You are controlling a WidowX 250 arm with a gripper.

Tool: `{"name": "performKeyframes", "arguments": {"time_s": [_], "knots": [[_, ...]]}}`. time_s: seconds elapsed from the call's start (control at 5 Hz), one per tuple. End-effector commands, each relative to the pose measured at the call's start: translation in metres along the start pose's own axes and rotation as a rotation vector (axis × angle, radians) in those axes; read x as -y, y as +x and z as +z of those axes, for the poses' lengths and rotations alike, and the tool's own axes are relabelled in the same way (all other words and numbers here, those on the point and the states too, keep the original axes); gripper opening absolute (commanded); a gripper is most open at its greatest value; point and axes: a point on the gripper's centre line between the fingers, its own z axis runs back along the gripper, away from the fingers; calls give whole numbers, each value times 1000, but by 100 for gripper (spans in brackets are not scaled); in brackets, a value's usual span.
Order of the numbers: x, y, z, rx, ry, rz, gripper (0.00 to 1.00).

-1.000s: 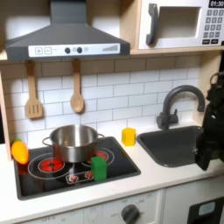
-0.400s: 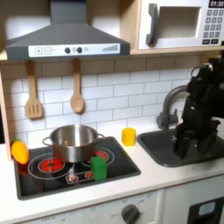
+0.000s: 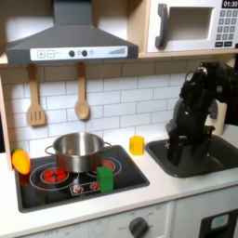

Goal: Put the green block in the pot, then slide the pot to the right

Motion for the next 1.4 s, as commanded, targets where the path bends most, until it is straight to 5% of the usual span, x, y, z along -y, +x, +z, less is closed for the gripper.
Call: {"name": "performKeyframes", "arguments": {"time_s": [0.0, 1.2], "knots": [[-18, 27, -6, 27, 10, 9, 100], [-85, 92, -24, 52, 23, 34, 100]]}}
